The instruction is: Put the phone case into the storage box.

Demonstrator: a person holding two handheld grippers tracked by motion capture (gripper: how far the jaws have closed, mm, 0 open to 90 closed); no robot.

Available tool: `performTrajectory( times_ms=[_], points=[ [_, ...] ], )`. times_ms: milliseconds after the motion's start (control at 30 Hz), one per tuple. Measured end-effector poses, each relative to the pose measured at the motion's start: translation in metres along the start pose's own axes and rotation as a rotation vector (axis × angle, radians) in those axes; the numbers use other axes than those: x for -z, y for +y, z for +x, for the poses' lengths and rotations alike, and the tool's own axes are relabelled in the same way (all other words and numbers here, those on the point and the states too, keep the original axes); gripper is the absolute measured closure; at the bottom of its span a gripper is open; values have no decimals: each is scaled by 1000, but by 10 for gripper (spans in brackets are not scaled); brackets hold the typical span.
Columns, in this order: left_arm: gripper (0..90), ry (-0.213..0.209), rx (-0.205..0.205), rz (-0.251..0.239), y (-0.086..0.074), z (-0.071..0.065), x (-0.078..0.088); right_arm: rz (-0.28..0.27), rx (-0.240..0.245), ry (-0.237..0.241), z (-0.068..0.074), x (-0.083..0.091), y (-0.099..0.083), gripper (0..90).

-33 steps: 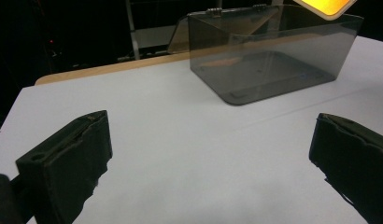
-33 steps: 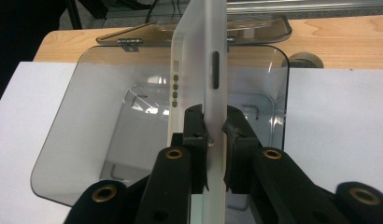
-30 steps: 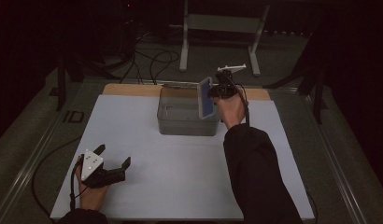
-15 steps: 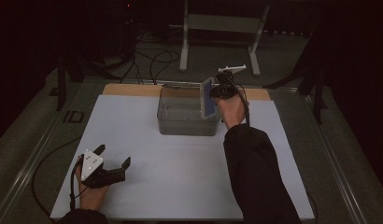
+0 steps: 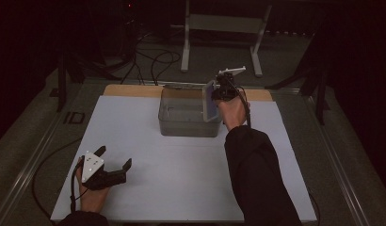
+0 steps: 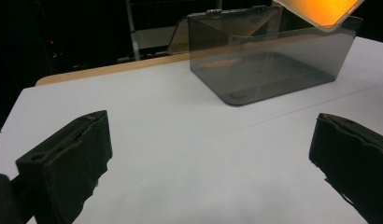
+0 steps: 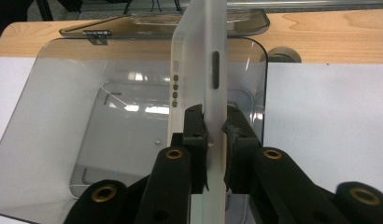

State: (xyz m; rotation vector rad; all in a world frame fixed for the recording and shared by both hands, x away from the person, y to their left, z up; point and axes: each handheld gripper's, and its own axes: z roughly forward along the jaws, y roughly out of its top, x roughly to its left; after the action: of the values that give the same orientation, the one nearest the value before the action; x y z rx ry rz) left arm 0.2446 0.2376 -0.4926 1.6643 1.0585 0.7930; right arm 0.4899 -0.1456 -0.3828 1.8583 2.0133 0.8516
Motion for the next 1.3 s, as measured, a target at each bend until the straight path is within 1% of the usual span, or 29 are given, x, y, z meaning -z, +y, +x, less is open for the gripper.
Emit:
performTrajectory(
  times_ms=[233,367,567,633,867,1067,1133,1300],
  points=[
    [3,1,1,0,0,0,1,7,2,-13,-2,-3,0,820],
    [3,0,1,-1,0,0,1,14,10,-36,-2,-5,0,819],
    [3,0,2,0,0,0,0,26,7,-40,-2,-9,-1,819],
    [3,-1,1,1,0,0,1,30,11,-52,-2,-11,-2,819],
    [3,-2,1,0,0,0,1,39,10,-62,-2,-15,-2,819],
    [3,-1,2,-2,0,0,1,46,17,-69,-2,-17,-3,819],
    [3,0,3,-3,0,0,1,51,25,-78,-1,-19,-3,819],
    [3,0,3,-4,0,0,1,57,27,-86,0,-21,-4,819]
  ],
)
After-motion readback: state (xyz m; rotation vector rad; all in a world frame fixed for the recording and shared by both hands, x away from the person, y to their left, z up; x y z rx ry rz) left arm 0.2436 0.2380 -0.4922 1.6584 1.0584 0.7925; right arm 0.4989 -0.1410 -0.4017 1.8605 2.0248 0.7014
